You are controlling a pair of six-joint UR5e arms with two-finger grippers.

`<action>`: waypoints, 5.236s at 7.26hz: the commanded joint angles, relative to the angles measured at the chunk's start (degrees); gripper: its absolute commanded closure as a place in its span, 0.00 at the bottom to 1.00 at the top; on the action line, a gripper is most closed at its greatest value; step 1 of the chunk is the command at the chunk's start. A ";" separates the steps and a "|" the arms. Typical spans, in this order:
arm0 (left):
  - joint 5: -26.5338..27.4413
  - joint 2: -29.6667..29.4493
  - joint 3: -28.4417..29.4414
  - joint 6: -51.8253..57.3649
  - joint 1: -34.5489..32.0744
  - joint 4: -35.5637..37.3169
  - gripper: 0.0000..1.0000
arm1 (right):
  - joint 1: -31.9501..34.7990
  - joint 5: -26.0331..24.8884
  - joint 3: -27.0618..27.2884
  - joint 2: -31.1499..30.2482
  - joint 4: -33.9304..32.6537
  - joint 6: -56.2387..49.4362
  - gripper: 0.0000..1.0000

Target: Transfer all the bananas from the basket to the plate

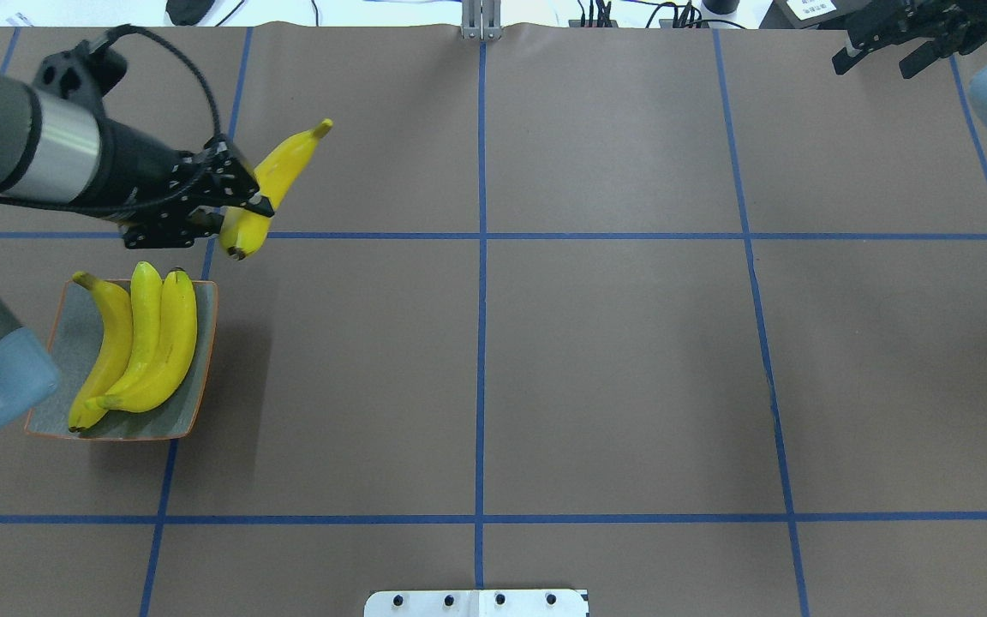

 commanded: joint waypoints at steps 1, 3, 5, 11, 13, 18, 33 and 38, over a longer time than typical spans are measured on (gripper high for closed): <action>0.00 11.81 -5.80 -0.69 -3.96 2.05 1.00 | 0.09 -0.49 0.44 -1.70 -0.14 1.86 0.00; 0.52 20.96 -6.59 -5.32 -4.86 0.49 1.00 | 0.09 -3.37 2.10 -3.90 -0.75 2.21 0.00; 0.70 24.24 -5.81 -12.34 -5.65 -1.62 1.00 | 0.00 -3.66 2.99 -4.79 -0.84 3.09 0.00; 0.18 24.34 2.81 -17.05 -4.60 -7.70 1.00 | -0.52 -3.31 3.52 -5.50 -0.75 4.85 0.00; 0.00 24.34 2.98 -17.14 -4.08 -7.52 1.00 | -0.52 -3.22 3.52 -5.50 -0.67 4.85 0.00; 0.00 24.34 3.07 -18.45 0.15 -7.35 1.00 | -0.52 -3.31 3.52 -5.58 -0.67 4.85 0.00; 0.79 17.07 0.78 20.53 -10.20 10.51 0.00 | 4.39 -7.84 2.99 -13.91 -0.84 -6.34 0.00; -0.52 17.48 6.92 65.45 -25.04 16.30 0.00 | 15.79 -10.00 0.44 -28.41 -0.58 -28.62 0.00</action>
